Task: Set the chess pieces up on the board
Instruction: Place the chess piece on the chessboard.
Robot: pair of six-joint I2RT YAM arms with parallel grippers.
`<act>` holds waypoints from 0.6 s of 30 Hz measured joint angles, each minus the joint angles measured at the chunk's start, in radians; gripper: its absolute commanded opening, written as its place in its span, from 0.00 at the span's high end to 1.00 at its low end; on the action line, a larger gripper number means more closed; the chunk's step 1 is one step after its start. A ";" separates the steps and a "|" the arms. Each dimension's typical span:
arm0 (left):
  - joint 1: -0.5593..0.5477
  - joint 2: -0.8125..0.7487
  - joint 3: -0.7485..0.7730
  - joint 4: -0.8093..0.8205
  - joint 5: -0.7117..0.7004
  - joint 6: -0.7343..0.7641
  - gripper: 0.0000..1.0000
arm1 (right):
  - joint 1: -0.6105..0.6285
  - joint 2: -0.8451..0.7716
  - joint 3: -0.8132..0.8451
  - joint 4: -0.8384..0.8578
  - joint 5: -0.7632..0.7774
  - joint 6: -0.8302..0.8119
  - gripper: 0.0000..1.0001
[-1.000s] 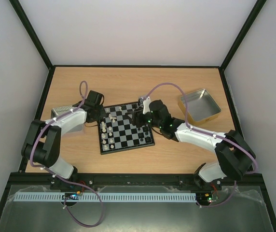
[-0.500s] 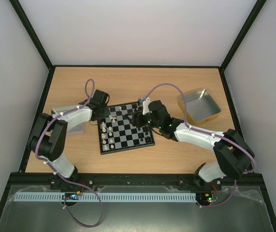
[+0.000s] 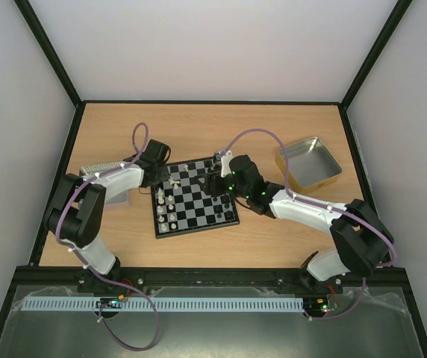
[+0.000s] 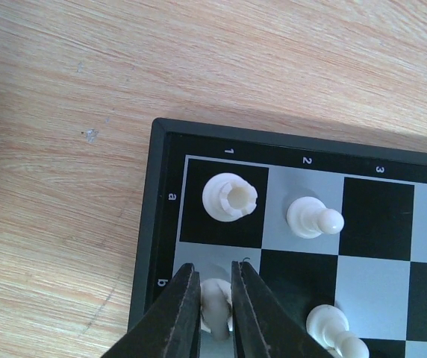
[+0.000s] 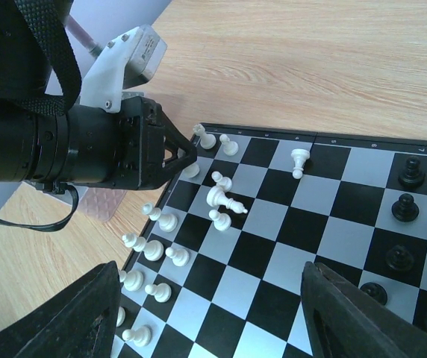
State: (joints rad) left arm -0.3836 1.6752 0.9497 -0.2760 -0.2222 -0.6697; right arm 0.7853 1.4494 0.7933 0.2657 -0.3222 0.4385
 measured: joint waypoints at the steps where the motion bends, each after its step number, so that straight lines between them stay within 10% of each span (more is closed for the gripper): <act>1: 0.000 0.000 0.000 0.000 0.000 0.000 0.85 | 0.000 0.000 0.000 0.000 0.000 0.000 0.35; 18: -0.001 0.011 0.000 0.002 0.001 0.008 0.90 | 0.000 0.000 0.000 -0.003 0.000 0.008 0.35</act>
State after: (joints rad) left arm -0.3843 1.6859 0.9493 -0.2741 -0.2214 -0.6613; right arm 0.7853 1.4494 0.7933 0.2626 -0.3222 0.4469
